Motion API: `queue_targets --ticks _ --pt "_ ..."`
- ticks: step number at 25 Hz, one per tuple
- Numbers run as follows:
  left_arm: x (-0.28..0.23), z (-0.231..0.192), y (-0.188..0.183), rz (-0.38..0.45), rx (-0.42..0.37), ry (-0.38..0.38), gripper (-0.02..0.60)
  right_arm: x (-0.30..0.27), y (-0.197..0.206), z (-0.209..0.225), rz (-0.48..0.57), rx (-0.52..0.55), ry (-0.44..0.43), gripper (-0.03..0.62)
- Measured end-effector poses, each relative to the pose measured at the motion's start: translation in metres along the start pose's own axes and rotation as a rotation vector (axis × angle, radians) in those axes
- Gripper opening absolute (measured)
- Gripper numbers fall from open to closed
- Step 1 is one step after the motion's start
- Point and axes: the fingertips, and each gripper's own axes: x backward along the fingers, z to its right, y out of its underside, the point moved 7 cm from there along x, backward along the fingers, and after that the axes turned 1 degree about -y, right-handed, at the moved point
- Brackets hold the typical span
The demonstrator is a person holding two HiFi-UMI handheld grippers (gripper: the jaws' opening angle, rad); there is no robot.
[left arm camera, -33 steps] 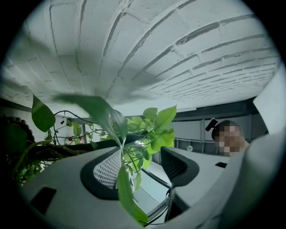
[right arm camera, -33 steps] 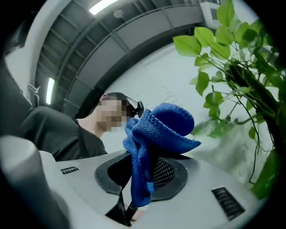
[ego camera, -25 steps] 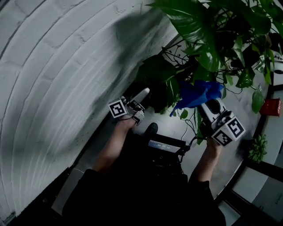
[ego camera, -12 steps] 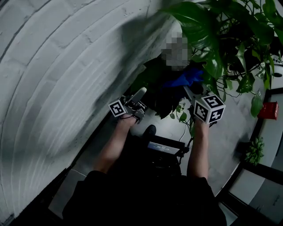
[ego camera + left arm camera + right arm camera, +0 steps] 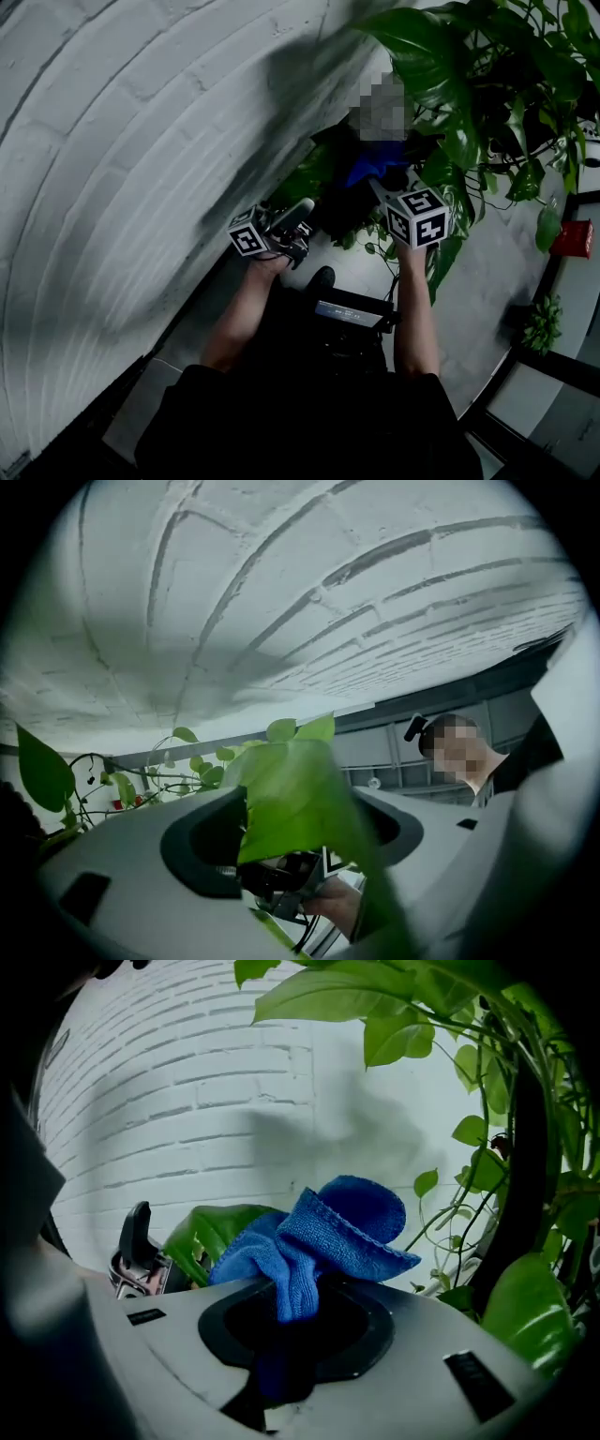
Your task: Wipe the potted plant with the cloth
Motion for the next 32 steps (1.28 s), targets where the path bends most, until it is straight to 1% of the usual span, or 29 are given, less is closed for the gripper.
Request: queue_targets --ticks 4,9,12,16,20,24,26,28,32 --pt "0.000 0.002 0.000 -0.002 -0.004 0.011 0.327 -0.009 0.000 -0.015 -0.008 0.019 -0.047 0.107" --pt "0.000 0.003 0.001 0.000 -0.001 0.022 0.327 -0.017 0.001 -0.037 -0.033 0.065 -0.127 0.107" --pt "0.001 0.003 0.002 -0.009 0.006 0.004 0.327 -0.020 0.004 -0.051 -0.044 0.091 -0.165 0.107" --pt "0.003 0.005 0.003 -0.013 0.014 -0.009 0.327 -0.019 0.008 -0.066 -0.067 0.128 -0.187 0.107" --pt "0.009 0.003 0.001 0.008 0.015 -0.013 0.327 -0.017 0.010 -0.086 -0.079 0.182 -0.216 0.107" --pt "0.014 0.004 -0.004 0.026 0.008 -0.022 0.327 -0.014 0.018 -0.105 -0.100 0.209 -0.270 0.107" --pt "0.017 0.005 -0.008 0.042 0.003 -0.023 0.327 -0.006 0.015 -0.111 -0.088 0.207 -0.294 0.107" --pt "0.017 0.006 -0.014 0.055 -0.014 -0.026 0.327 0.006 0.007 -0.114 -0.050 0.184 -0.316 0.107" --pt "0.020 0.004 -0.023 0.076 -0.027 -0.039 0.327 0.041 -0.011 -0.106 0.064 0.077 -0.358 0.107"
